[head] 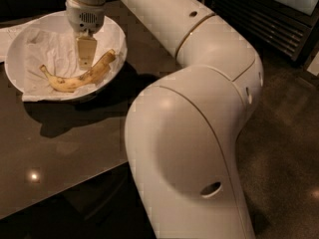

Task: Pick banana from white bowl

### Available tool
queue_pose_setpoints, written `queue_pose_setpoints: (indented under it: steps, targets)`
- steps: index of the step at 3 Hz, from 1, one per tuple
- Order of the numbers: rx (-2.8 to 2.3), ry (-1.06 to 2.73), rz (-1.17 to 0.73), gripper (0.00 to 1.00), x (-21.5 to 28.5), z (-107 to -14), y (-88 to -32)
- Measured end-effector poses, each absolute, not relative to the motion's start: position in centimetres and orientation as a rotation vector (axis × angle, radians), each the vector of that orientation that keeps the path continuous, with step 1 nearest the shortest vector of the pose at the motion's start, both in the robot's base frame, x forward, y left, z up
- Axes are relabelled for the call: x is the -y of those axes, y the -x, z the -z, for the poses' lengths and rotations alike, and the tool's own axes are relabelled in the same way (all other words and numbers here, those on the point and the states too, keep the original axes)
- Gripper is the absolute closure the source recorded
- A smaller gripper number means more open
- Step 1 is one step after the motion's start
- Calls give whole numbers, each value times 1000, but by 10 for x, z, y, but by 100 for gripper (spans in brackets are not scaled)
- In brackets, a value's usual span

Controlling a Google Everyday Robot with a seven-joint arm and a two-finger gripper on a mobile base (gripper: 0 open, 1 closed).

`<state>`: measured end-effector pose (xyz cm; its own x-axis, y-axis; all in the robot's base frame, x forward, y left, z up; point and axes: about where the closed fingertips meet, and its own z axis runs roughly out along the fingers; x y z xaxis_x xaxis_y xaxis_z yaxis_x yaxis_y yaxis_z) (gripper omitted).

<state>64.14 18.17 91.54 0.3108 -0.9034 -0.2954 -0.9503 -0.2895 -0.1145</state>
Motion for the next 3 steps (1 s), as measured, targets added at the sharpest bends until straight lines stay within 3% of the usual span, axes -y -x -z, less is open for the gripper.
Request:
queue_pose_setpoints:
  steps: [3]
  targets:
    - [-1751,2278,-370,42,-190,-895,-633]
